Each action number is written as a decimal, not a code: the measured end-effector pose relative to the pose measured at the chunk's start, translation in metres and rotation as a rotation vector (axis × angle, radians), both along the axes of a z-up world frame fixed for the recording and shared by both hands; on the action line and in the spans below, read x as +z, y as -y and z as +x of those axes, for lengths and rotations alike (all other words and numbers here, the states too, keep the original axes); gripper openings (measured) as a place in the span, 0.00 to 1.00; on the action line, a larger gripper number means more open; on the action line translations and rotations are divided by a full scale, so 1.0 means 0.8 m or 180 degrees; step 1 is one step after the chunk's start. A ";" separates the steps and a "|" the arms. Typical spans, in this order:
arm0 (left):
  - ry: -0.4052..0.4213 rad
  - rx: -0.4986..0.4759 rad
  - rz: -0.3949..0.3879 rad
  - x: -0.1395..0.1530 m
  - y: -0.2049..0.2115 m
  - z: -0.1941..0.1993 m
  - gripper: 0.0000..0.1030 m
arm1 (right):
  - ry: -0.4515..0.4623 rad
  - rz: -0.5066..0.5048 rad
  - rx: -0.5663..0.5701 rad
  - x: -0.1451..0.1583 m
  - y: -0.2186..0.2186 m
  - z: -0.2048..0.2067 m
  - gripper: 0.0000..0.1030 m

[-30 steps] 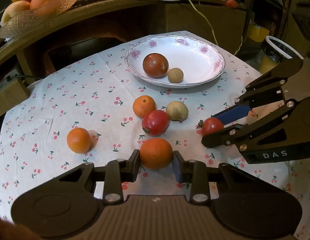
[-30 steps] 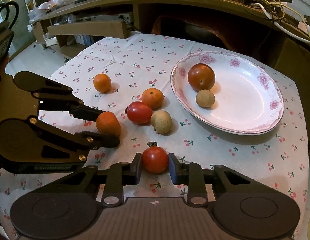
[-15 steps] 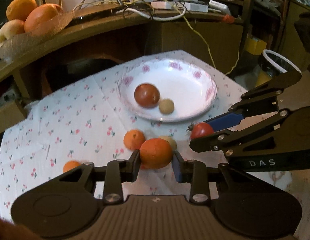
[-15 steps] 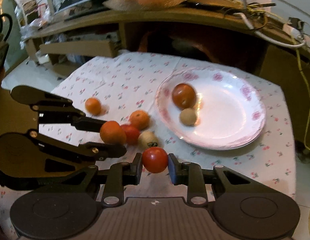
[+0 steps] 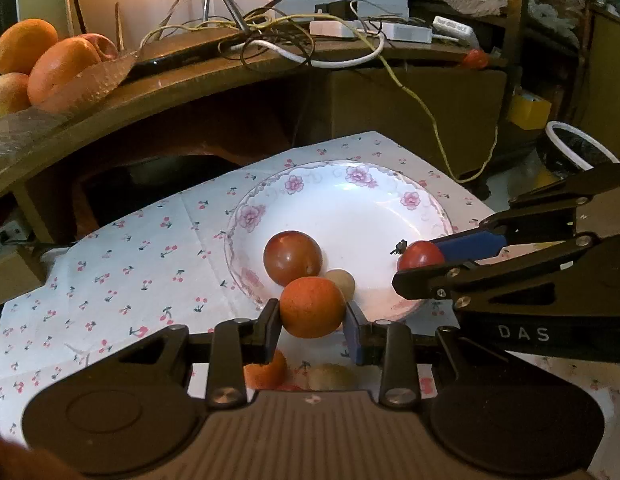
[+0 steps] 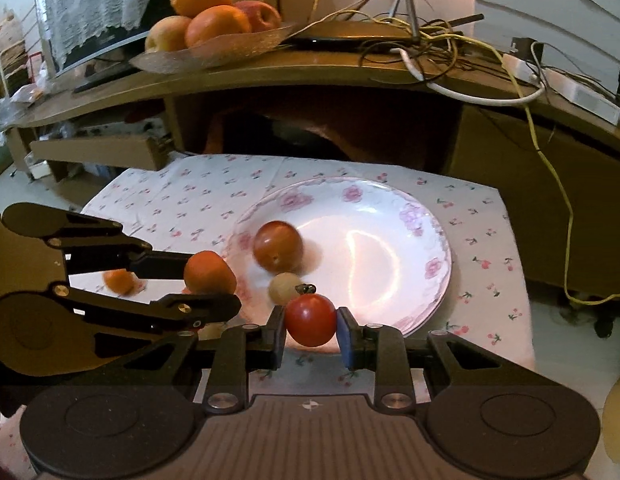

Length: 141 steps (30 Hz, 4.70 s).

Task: Organize fruits
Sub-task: 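Carry the tomato and orange over the white plate and release both, then withdraw from the plate and grasp another orange with the left tool, then grasp the pale round fruit with the right tool while the left tool holds the orange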

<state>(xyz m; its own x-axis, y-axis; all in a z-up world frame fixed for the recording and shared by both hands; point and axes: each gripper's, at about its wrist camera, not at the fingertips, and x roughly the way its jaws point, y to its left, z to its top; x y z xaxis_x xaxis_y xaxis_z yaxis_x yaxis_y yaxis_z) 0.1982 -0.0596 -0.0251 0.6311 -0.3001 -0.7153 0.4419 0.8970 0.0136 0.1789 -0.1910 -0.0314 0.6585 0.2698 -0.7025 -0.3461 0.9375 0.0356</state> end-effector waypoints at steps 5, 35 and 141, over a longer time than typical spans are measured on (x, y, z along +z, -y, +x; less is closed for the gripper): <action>-0.0005 0.0005 0.0010 -0.007 0.005 0.013 0.37 | 0.0011 -0.0010 -0.0057 -0.004 0.005 0.010 0.28; 0.0042 0.0035 0.0051 -0.014 0.010 0.026 0.39 | 0.0073 -0.0005 -0.0204 -0.013 0.011 0.027 0.32; -0.0162 0.0389 0.0261 -0.040 -0.127 -0.030 0.35 | -0.0320 -0.0126 0.0586 -0.041 -0.085 -0.019 0.26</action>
